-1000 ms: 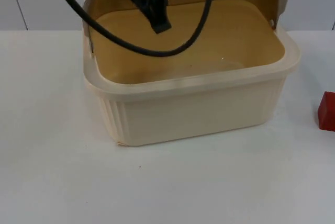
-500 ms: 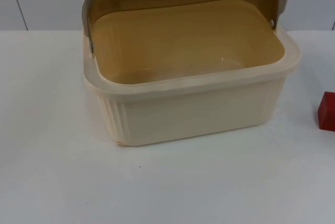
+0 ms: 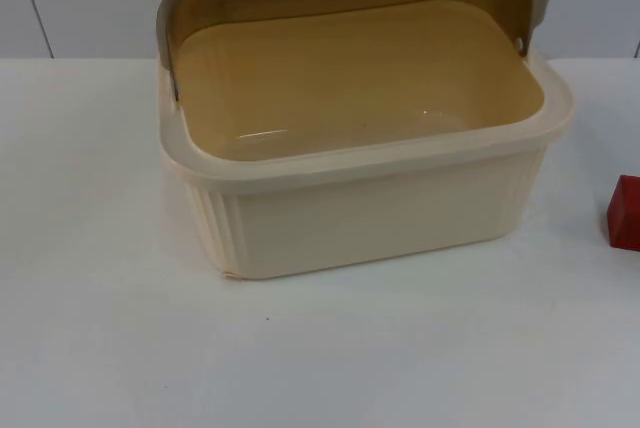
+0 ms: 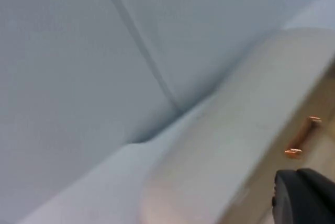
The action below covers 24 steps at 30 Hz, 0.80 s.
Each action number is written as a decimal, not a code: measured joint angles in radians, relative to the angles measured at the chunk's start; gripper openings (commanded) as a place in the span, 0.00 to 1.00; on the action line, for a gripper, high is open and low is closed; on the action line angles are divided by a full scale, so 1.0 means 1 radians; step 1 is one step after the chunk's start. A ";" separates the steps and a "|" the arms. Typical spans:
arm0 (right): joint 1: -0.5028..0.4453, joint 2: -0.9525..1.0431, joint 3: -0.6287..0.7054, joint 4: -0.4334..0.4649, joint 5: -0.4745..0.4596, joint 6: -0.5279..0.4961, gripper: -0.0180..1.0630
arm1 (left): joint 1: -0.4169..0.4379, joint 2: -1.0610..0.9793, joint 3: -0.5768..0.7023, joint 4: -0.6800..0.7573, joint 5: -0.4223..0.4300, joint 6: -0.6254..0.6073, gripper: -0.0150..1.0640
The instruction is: Open the box lid with the left hand, place the block into the box with the right hand, then close the box lid with the left hand.
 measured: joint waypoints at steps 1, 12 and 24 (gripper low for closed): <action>0.000 0.000 0.000 0.000 0.000 0.002 0.98 | 0.034 -0.021 0.000 0.047 -0.002 -0.035 0.01; 0.000 0.000 0.000 0.002 0.000 0.006 0.98 | 0.459 -0.076 0.002 -0.108 -0.002 -0.016 0.01; 0.000 0.000 0.000 0.019 0.000 0.007 0.98 | 0.653 -0.086 0.229 -0.276 -0.068 0.073 0.01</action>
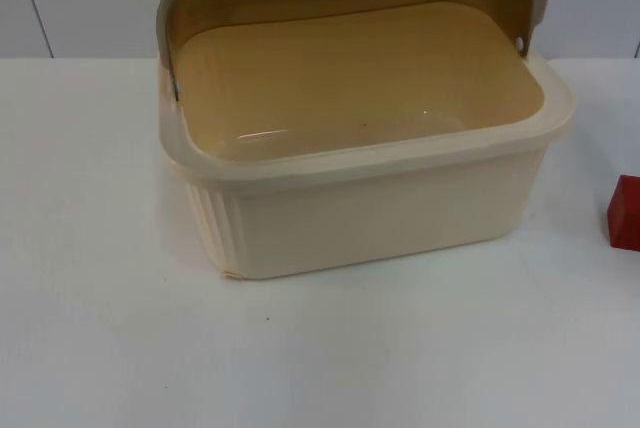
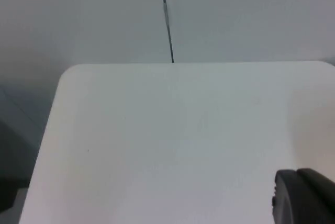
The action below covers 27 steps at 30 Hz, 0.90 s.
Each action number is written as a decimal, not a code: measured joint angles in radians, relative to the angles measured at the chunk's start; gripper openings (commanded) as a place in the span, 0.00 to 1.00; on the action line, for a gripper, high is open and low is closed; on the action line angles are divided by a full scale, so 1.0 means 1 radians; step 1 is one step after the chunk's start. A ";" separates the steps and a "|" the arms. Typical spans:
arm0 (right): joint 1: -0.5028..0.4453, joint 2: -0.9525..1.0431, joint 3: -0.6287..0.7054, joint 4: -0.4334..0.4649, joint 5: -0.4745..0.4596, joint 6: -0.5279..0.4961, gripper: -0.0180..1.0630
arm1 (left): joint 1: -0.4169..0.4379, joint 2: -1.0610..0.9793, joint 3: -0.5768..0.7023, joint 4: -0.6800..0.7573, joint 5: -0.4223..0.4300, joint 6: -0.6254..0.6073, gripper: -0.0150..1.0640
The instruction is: Open the box lid with the left hand, place the block into the box with the right hand, then close the box lid with the left hand.
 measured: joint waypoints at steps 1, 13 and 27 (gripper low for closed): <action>0.000 0.000 0.000 0.000 0.000 0.000 0.98 | 0.000 0.000 0.000 0.000 0.000 0.000 0.01; 0.000 0.000 0.000 0.000 0.000 0.000 0.98 | 0.000 -0.010 0.006 0.048 -0.035 0.015 0.77; 0.000 0.000 0.000 0.000 -0.002 0.000 0.98 | 0.000 -0.021 0.006 -0.025 -0.041 -0.018 0.98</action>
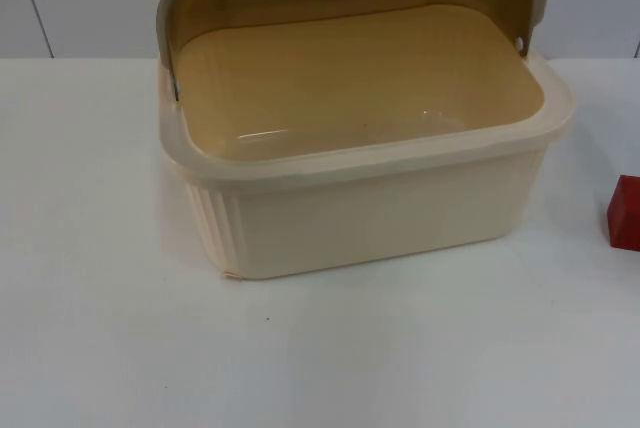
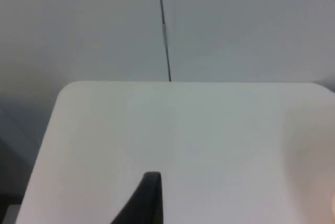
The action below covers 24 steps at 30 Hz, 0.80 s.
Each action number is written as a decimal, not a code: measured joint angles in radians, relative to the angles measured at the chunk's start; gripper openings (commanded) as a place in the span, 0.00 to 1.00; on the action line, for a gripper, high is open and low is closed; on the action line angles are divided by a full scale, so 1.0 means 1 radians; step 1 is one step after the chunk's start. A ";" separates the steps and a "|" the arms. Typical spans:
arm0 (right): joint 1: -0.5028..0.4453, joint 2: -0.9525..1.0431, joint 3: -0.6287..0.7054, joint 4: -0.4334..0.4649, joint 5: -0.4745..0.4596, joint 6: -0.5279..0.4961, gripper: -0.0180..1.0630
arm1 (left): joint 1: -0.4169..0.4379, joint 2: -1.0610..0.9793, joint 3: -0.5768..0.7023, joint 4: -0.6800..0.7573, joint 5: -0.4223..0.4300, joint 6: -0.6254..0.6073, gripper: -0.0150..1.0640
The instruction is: Open the box lid with the left hand, place the block into the box with the right hand, then close the box lid with the left hand.
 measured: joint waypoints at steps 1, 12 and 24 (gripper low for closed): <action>0.000 0.000 0.000 0.000 0.000 0.000 0.98 | 0.000 -0.002 0.000 -0.015 -0.002 0.000 0.98; 0.000 0.010 0.000 0.051 0.015 0.016 0.98 | 0.000 -0.008 0.000 -0.067 0.024 0.000 0.98; 0.000 0.071 0.209 0.116 -0.082 0.102 0.98 | 0.000 -0.008 0.000 -0.070 0.017 0.000 0.98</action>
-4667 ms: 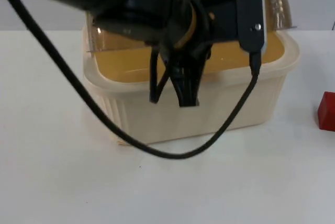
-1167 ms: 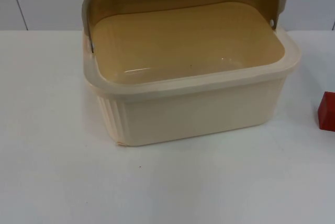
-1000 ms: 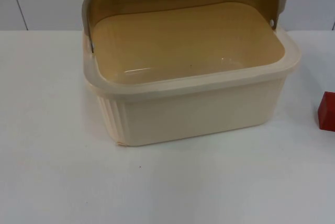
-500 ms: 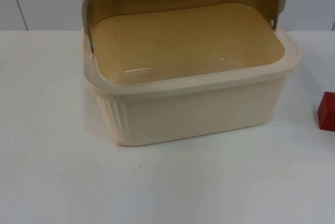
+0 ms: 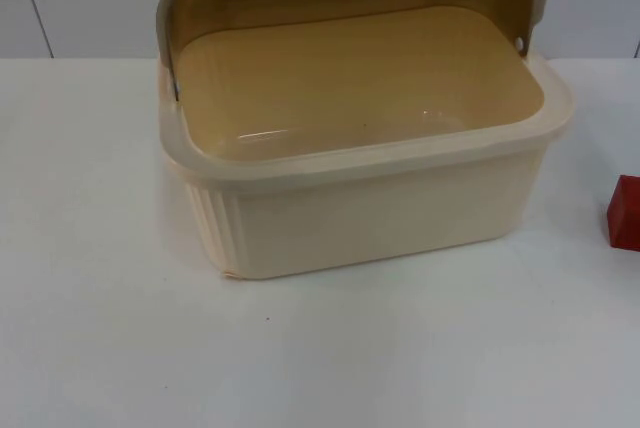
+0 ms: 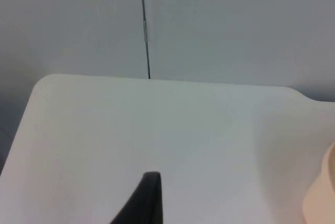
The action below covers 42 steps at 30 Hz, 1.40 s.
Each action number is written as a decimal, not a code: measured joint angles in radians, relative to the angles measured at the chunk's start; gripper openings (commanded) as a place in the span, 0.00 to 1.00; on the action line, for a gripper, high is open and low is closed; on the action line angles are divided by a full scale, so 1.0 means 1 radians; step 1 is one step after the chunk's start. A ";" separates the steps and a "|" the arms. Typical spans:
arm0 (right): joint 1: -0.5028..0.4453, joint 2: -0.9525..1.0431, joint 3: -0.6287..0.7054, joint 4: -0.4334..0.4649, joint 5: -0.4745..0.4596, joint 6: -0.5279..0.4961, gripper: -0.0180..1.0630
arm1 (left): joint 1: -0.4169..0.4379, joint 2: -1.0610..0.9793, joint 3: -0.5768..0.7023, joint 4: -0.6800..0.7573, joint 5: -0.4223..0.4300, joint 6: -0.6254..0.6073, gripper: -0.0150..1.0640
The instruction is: Open the box lid with the left hand, place the block into the box with the right hand, then close the box lid with the left hand.
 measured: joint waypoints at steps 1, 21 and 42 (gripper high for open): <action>0.000 0.030 0.002 -0.002 -0.008 0.004 0.98 | 0.000 0.000 0.000 0.000 -0.004 0.000 0.98; 0.000 0.566 -0.062 0.076 -0.183 0.010 0.98 | 0.000 0.000 0.000 0.000 0.006 0.000 0.98; 0.026 0.896 -0.191 0.099 -0.271 0.122 0.98 | 0.000 0.000 0.000 0.000 0.008 0.000 0.98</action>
